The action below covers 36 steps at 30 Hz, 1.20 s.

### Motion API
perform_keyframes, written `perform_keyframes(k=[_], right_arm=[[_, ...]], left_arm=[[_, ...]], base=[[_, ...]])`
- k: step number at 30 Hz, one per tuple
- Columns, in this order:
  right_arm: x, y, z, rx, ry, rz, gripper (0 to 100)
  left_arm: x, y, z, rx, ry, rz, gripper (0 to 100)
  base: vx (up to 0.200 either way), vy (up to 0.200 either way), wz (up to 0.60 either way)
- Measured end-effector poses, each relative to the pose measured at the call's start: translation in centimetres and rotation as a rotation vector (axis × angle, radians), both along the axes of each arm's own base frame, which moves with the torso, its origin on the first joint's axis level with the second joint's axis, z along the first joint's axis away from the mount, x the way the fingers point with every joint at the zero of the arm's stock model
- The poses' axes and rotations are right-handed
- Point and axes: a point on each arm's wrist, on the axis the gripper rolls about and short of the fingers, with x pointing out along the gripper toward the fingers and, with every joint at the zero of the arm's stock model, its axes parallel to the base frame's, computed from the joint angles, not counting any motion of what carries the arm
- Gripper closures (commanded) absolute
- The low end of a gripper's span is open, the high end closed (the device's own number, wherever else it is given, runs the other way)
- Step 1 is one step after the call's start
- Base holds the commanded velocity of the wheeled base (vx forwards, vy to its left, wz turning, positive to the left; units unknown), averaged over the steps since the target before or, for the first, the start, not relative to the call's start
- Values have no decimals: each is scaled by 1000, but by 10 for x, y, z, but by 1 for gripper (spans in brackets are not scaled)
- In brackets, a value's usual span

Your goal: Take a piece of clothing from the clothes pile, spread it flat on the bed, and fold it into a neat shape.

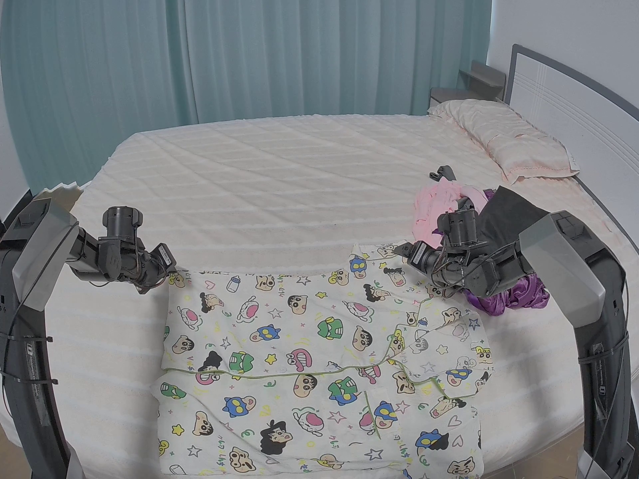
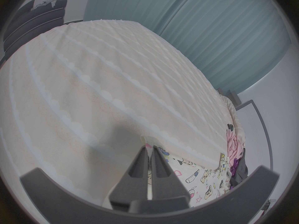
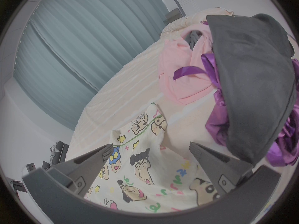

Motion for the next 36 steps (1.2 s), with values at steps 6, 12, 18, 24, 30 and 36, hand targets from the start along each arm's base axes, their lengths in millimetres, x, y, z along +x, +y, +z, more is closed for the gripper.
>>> perform_keyframes(k=[6,12,18,24,30,36], right_arm=[[9,6,-18,-10,16,4,100],[11,10,-31,-31,49,19,100],[18,10,-30,-32,17,1,100],[30,2,-18,-18,-54,-55,100],[37,-3,-8,2,-139,-75,100],[38,-4,-9,1,-148,-79,100]], left_arm=[[-3,0,-1,-1,9,0,100],[-4,0,-1,-1,12,0,100],[-5,-1,-2,-2,17,0,100],[-5,0,-1,3,10,-2,100],[-4,0,-1,5,4,-3,100],[-1,0,0,6,-9,-4,100]], base=[[0,0,0],[0,0,0],[0,0,0],[0,0,0],[0,0,0],[0,0,0]])
